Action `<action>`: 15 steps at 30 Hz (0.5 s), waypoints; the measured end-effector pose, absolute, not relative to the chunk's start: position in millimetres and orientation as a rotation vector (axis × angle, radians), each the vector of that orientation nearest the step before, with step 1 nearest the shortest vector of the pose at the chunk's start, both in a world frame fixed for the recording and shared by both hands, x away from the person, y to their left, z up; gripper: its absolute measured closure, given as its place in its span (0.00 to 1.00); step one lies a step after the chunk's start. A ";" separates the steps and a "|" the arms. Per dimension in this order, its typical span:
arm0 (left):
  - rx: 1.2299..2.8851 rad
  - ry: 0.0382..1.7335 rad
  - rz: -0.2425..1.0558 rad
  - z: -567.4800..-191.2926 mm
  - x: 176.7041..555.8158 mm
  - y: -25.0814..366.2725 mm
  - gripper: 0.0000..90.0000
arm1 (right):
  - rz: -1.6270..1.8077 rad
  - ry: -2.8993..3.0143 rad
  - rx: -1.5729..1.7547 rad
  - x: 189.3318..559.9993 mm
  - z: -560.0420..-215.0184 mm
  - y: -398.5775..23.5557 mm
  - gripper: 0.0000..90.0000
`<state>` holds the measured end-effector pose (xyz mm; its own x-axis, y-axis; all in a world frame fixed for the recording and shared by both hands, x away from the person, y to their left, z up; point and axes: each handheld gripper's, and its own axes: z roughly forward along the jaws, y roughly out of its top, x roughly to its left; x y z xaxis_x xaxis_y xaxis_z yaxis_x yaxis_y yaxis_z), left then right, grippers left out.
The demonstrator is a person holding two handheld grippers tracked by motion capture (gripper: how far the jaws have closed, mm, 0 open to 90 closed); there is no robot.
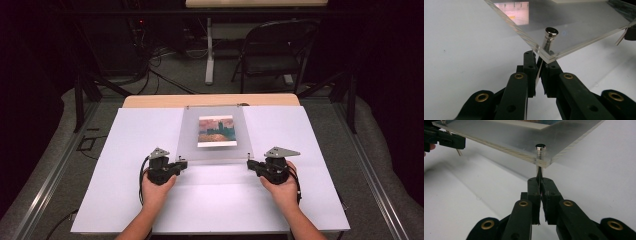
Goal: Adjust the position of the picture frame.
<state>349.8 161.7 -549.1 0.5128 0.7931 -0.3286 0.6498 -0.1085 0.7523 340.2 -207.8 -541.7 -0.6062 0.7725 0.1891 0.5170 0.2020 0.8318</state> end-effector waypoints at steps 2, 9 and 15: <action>1.822 1.209 0.190 -551.3 351.2 162.2 0.92 | 1.350 2.214 1.223 340.9 -543.5 -206.6 0.95; 1.821 1.209 0.185 -553.8 351.3 160.4 0.92 | 1.328 2.221 1.230 341.3 -544.3 -207.2 0.95; 1.849 1.214 0.188 -558.3 351.6 157.8 0.92 | 1.322 2.229 1.255 341.7 -548.2 -210.6 0.95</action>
<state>351.6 157.8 -558.3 0.5084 0.7984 -0.3226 0.6634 -0.1242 0.7379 341.7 -210.6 -548.2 -0.5923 0.7823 0.1929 0.5444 0.2120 0.8116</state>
